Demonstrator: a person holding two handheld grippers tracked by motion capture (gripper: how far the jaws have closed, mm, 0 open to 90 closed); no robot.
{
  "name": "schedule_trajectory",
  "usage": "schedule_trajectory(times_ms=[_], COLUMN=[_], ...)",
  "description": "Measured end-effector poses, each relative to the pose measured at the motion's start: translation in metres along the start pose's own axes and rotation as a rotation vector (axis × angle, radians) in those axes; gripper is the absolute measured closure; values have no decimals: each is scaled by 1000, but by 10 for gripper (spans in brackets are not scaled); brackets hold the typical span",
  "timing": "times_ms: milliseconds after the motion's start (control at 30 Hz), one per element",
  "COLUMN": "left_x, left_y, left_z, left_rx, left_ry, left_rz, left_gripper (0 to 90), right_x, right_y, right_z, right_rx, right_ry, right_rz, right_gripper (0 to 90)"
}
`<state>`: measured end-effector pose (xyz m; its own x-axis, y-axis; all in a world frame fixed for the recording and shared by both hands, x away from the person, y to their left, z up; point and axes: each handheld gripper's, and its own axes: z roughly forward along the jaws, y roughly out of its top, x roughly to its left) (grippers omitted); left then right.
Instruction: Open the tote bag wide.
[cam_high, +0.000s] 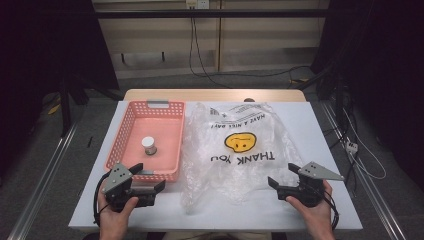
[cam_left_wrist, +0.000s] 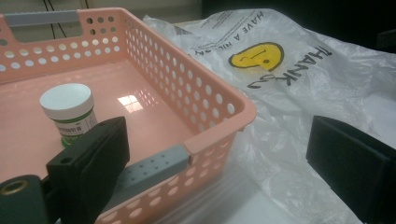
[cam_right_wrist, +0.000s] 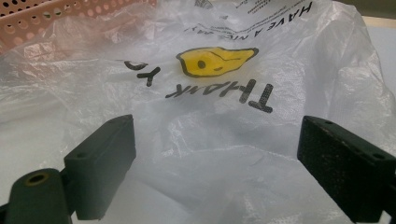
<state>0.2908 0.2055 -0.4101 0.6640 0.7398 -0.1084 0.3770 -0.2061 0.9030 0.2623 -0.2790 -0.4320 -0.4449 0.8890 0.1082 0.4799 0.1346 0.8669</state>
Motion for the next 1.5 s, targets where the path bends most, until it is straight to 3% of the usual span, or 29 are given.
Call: schedule_trajectory(times_ms=[333, 467, 567, 700, 833, 967, 1133, 1300, 1500], left_x=[0, 0, 0, -1, -3, -4, -4, -4, -4], left_y=[-1, -1, -1, -2, -2, -2, -2, -3, -3], left_z=[1, 0, 0, -3, -5, -7, -8, -7, -8], left_rx=[12, 9, 5, 5, 3, -4, -5, -3, 1], left_ry=[-10, -12, -11, -14, -17, -24, -26, -31, -21], left_rz=[-14, -12, -20, -2, 13, 13, 15, 12, 23], left_gripper=[55, 55, 55, 55, 55, 56, 55, 56, 56], right_x=[0, 1, 5, 19, 29, 49, 60, 65, 65], right_y=[1, 4, 9, 16, 21, 29, 34, 31, 23], right_z=[2, 4, 10, 19, 26, 44, 63, 87, 90], right_rx=[52, 83, 102, 134, 160, 230, 286, 356, 404], right_ry=[27, 64, 78, 102, 135, 171, 201, 219, 236], right_rz=[11, 15, -17, -76, -105, -185, -232, -259, -267], right_gripper=[127, 126, 119, 111, 107, 111, 113, 123, 163])
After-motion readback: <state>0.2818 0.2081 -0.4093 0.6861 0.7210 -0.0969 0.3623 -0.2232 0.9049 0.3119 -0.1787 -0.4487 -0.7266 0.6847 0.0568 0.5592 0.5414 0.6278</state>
